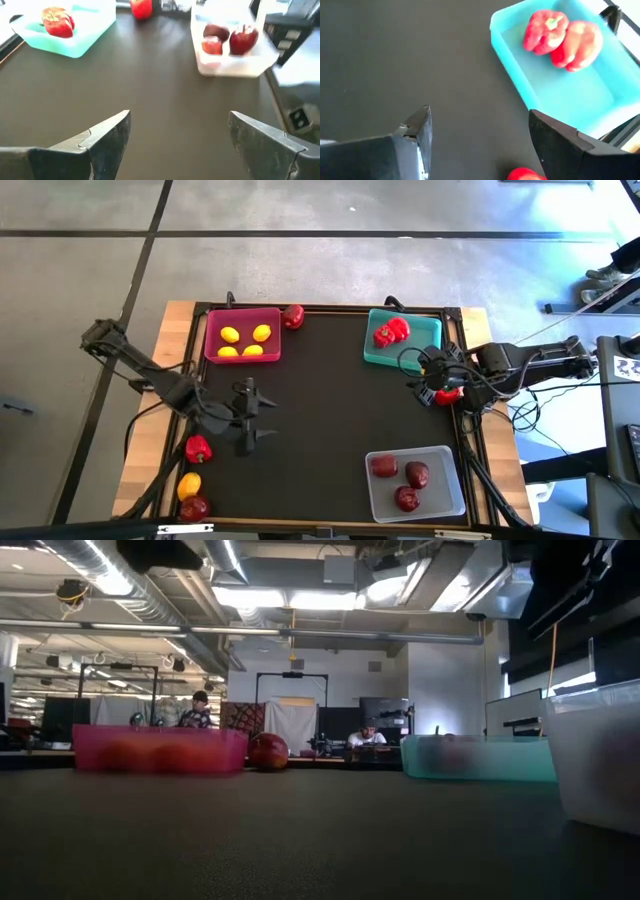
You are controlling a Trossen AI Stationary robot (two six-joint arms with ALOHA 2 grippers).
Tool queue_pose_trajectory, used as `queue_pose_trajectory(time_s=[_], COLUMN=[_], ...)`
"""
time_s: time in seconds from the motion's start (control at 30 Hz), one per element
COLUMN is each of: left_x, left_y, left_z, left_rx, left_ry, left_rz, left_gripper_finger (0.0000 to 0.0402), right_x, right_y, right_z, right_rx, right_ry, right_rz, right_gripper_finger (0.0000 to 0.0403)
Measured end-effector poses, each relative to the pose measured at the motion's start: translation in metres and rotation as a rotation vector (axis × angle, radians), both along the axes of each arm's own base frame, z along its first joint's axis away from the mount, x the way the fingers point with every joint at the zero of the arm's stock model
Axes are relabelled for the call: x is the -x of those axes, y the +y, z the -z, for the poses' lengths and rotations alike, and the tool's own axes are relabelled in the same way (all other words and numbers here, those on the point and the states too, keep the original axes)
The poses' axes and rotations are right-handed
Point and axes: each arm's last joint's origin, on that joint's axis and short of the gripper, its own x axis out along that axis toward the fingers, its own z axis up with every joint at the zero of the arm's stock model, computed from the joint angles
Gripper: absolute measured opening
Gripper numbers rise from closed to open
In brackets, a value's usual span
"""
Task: Sort produce into baskets
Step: Put the bell pepper into the blue bin
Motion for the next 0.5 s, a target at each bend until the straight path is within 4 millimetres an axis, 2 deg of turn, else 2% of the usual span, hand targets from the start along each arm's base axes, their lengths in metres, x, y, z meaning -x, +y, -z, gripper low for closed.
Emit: queue_pose_trajectory(time_s=[0.17,0.3,0.5], left_x=[0.004,0.003,0.003], left_y=[0.001,0.001,0.001], left_z=[0.016,0.017,0.017], left_rx=[0.039,0.045,0.026], left_ry=[-0.05,-0.068,-0.068], left_rz=[-0.011,-0.009,0.005], left_gripper_finger=[0.0327,0.0327,0.0327], right_x=[-0.002,0.004,0.013], right_y=[0.002,0.002,-0.005], right_z=[0.003,0.009,0.018], right_rx=[-0.084,-0.102,-0.095], right_ry=[0.026,0.13,0.336], right_rz=[0.018,0.081,0.251], right_gripper_finger=[0.0246,0.0255,0.033])
